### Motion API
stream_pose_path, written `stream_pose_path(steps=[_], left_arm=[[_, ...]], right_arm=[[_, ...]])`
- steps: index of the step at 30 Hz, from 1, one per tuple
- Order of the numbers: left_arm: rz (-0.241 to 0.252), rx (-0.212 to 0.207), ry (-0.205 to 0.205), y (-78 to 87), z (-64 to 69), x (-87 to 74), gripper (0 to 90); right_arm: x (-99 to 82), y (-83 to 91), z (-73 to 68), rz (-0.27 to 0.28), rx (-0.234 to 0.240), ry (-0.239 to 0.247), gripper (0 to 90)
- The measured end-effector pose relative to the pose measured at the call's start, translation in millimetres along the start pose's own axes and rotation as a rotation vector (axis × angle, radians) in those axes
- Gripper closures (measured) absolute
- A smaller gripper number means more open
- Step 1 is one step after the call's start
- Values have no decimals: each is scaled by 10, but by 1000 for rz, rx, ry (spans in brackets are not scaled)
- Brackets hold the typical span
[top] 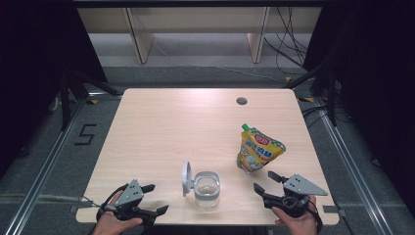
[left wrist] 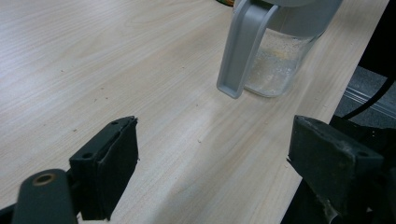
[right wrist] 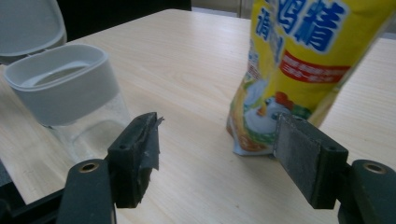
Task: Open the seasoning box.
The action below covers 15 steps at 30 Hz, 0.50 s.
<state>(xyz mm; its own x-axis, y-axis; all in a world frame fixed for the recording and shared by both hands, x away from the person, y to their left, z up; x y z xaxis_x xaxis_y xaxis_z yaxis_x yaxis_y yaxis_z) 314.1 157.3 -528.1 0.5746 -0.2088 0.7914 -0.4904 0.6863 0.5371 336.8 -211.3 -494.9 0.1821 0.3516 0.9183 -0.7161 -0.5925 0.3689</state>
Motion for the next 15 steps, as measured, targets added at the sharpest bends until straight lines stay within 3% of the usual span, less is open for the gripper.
stream_pose_path(steps=[6, 7, 8, 10, 11, 12, 13, 15], left_arm=[[-5, -4, -6, 5, 3, -3, 155], [-8, 1, -5, 5, 0, -6, 154], [-7, 0, -4, 2, 3, -5, 155], [-10, 6, -10, 0, -4, -7, 155], [14, -10, 18, -19, 29, 2, 155], [8, -2, 5, -12, 19, 2, 155], [-5, 9, -11, -5, -2, -4, 155], [10, -7, 14, -15, 29, -2, 155]], right_arm=[[-132, -25, 149, -44, -28, 8, 287], [-150, -24, 135, -52, -32, -26, 285], [-164, -27, 170, -59, -36, 6, 281], [-179, -42, 180, -63, -39, 2, 265], [-188, -55, 199, -63, -51, 12, 247], [-193, -54, 164, -75, -47, -47, 238], [-204, -82, 197, -61, -44, -20, 240], [-238, -93, 240, -74, -55, -16, 233]])
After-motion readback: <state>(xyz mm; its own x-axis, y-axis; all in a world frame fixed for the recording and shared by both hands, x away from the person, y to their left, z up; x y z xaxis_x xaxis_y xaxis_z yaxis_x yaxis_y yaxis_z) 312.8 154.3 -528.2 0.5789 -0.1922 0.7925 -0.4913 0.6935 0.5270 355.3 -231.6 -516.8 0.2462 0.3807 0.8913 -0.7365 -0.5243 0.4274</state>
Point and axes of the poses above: each handheld gripper's, and its own axes: y roughly backward along the jaws, x roughly out of its top, z roughly to its right, the point moved 7 cm from there along -y, roughly forward along the jaws, and after that the axes turned 14 degrees about y, right-handed, at the moved point
